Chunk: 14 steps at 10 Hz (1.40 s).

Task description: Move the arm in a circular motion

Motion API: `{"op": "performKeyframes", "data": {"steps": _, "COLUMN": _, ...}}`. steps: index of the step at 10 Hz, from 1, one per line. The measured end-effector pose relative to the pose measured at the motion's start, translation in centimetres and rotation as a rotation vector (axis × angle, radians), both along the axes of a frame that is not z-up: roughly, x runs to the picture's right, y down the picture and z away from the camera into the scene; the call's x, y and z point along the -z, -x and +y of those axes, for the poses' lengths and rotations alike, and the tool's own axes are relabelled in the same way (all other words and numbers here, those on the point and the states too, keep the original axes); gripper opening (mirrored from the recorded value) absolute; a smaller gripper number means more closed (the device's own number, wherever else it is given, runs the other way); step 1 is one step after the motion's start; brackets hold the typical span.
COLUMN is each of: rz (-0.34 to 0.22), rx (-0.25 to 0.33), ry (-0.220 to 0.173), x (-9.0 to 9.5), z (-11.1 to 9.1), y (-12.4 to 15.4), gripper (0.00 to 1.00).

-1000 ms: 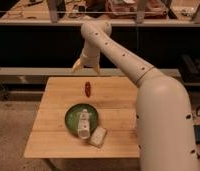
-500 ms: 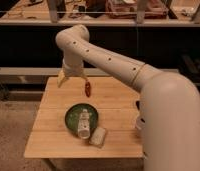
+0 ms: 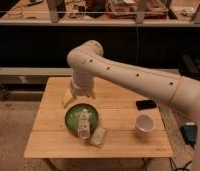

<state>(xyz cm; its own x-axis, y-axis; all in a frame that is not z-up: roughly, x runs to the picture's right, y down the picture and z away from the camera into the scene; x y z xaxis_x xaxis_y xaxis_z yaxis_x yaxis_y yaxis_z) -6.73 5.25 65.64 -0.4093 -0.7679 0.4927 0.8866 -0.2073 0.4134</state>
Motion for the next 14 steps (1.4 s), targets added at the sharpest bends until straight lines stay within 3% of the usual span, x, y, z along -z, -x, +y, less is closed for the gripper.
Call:
{"op": "performKeyframes", "data": {"steps": 2, "rz": 0.043, "rx": -0.002, "ry": 0.012, "x": -0.5, "z": 0.7, "y": -3.7, "gripper": 0.8}}
{"op": "performKeyframes", "data": {"steps": 5, "rz": 0.21, "rx": -0.007, "ry": 0.039, "x": -3.4, "z": 0.1, "y": -11.1, "gripper": 0.8}}
{"op": "performKeyframes", "data": {"steps": 8, "rz": 0.367, "rx": -0.092, "ry": 0.097, "x": -6.4, "z": -1.9, "y": -15.9, "gripper": 0.8}}
{"op": "performKeyframes", "data": {"steps": 9, "rz": 0.416, "rx": -0.151, "ry": 0.129, "x": -8.0, "z": -3.0, "y": -16.9, "gripper": 0.8}}
{"op": "performKeyframes", "data": {"steps": 12, "rz": 0.461, "rx": -0.267, "ry": 0.162, "x": -10.8, "z": -6.7, "y": -16.3, "gripper": 0.8}}
{"op": "performKeyframes", "data": {"steps": 14, "rz": 0.43, "rx": -0.285, "ry": 0.14, "x": -11.3, "z": -10.2, "y": -11.9, "gripper": 0.8}}
